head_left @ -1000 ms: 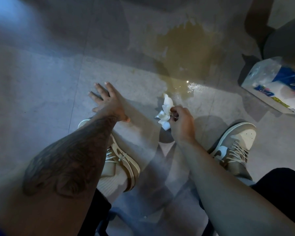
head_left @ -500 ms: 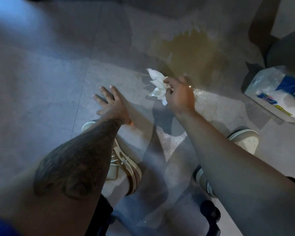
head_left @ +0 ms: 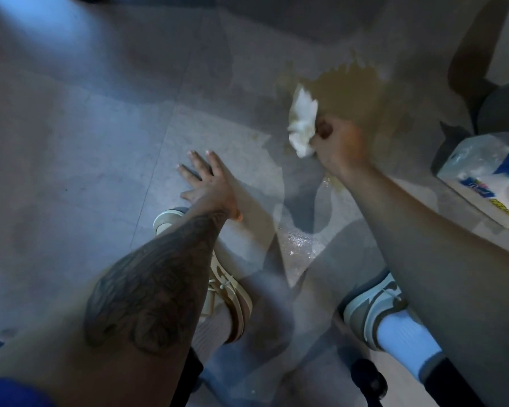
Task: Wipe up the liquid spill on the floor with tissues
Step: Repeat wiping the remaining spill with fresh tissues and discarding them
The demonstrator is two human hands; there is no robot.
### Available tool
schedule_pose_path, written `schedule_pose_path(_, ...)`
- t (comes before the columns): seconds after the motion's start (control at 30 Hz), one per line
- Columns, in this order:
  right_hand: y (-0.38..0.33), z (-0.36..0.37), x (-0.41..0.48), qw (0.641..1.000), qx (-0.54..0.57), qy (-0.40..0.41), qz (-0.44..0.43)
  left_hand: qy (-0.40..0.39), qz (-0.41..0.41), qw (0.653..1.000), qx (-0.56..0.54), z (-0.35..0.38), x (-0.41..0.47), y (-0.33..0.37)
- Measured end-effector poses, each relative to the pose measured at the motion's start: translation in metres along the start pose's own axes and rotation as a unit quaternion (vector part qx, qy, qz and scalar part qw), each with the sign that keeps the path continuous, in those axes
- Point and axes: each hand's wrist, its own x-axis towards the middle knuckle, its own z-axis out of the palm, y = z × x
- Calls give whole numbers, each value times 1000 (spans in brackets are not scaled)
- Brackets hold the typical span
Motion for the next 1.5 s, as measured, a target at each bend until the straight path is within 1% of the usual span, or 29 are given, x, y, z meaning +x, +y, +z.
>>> schedule_pose_path(0.1, -38, -2, 28, 997, 73, -30, 7, -2, 2, 1000, -1, 0, 0, 1)
schedule_pose_path(0.2, -65, 14, 51, 992, 115, -56, 16, 9, 1, 1000, -5, 2, 3, 1)
schedule_pose_path(0.3, -87, 35, 66, 995, 93, -25, 20, 31, -8, 999, -24, 6, 5, 2)
schedule_pose_path(0.43, -94, 56, 79, 999, 22, 37, 11, -7, -1, 1000, -8, 3, 5, 2)
schedule_pose_path(0.5, -88, 62, 83, 999, 6, 39, -21, -9, -2, 1000, -14, 1, 5, 1)
schedule_pose_path(0.63, -87, 54, 84, 994, -71, -35, -77, -16, 4, 1000, -13, -1, 3, 2)
schedule_pose_path(0.7, -85, 50, 82, 981, -134, -75, -116, -15, 3, 1000, -10, -2, 3, 2)
schedule_pose_path(0.77, -83, 51, 81, 963, -201, -85, -160, -15, 5, 1000, -10, -2, 2, 2)
schedule_pose_path(0.8, -83, 51, 83, 958, -216, -82, -169, -17, 6, 1000, -11, -3, 2, 2)
schedule_pose_path(0.93, -96, 54, 88, 954, -240, -89, -158, -19, 8, 1000, -15, -4, 1, 4)
schedule_pose_path(1.03, -94, 57, 79, 953, -213, -120, -179, -22, 7, 1000, -15, -5, 1, 4)
schedule_pose_path(1.17, -67, 54, 49, 921, -245, -195, -234, -21, 12, 1000, -13, -5, 0, 3)
schedule_pose_path(1.27, -42, 43, 35, 892, -278, -249, -256, -24, 14, 999, -17, -6, 0, 2)
schedule_pose_path(1.33, -32, 27, 34, 877, -307, -265, -259, -26, 15, 999, -17, -6, 0, 2)
schedule_pose_path(1.37, -31, 17, 37, 881, -304, -257, -255, -26, 15, 999, -16, -6, 0, 2)
schedule_pose_path(1.4, -35, 8, 43, 893, -291, -238, -247, -26, 14, 999, -16, -6, 1, 3)
schedule_pose_path(1.43, -41, 0, 53, 909, -270, -207, -240, -25, 13, 999, -15, -6, 2, 3)
schedule_pose_path(1.5, -56, -12, 87, 939, -233, -118, -223, -22, 13, 1000, -15, -5, 2, 2)
